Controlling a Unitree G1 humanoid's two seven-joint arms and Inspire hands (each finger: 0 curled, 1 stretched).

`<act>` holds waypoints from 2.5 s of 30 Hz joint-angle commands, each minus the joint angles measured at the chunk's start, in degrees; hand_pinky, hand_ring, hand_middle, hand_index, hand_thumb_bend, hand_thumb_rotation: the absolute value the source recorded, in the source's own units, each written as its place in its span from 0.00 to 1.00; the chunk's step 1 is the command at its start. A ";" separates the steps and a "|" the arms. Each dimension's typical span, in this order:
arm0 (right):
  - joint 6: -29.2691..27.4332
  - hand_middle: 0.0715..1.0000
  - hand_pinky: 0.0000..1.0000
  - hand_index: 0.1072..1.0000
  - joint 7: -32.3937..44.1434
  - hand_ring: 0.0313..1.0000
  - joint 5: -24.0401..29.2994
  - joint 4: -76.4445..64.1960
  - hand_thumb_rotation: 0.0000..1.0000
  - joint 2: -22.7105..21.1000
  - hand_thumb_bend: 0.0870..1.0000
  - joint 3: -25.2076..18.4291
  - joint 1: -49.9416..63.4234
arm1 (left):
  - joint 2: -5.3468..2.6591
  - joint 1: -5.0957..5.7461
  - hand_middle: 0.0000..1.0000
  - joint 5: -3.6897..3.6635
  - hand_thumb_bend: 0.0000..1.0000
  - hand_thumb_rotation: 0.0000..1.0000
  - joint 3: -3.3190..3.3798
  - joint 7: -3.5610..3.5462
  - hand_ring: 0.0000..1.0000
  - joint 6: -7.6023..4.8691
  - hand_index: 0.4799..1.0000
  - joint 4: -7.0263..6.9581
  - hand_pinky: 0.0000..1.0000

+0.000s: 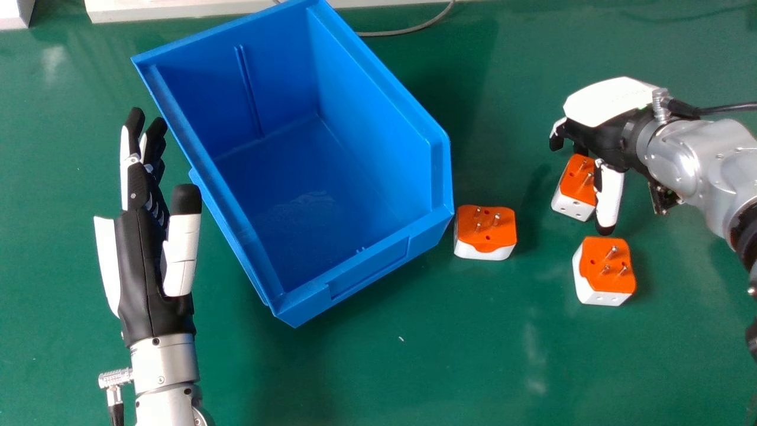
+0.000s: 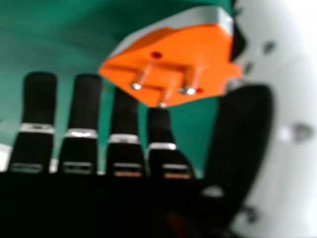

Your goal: Pick all objects and put in blue box

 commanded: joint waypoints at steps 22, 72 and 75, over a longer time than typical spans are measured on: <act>1.45 0.69 0.42 0.67 -2.05 0.53 1.26 0.52 0.00 1.92 0.67 -0.92 -0.74 | -0.23 -0.75 0.93 0.30 0.94 0.93 -0.19 0.19 0.95 -0.87 0.91 -0.59 0.98; -1.48 0.48 0.32 0.44 -11.90 0.39 7.29 -6.75 0.00 -2.96 0.47 -7.06 0.48 | -0.49 -1.79 0.94 0.63 0.95 0.93 -0.73 0.76 0.95 -1.07 0.92 0.04 0.98; 0.70 0.48 0.33 0.43 -11.30 0.40 9.80 -9.28 0.00 -3.11 0.47 -10.22 1.73 | -0.42 -1.83 0.94 0.44 0.95 0.93 -0.70 0.58 0.95 -1.26 0.91 0.22 0.98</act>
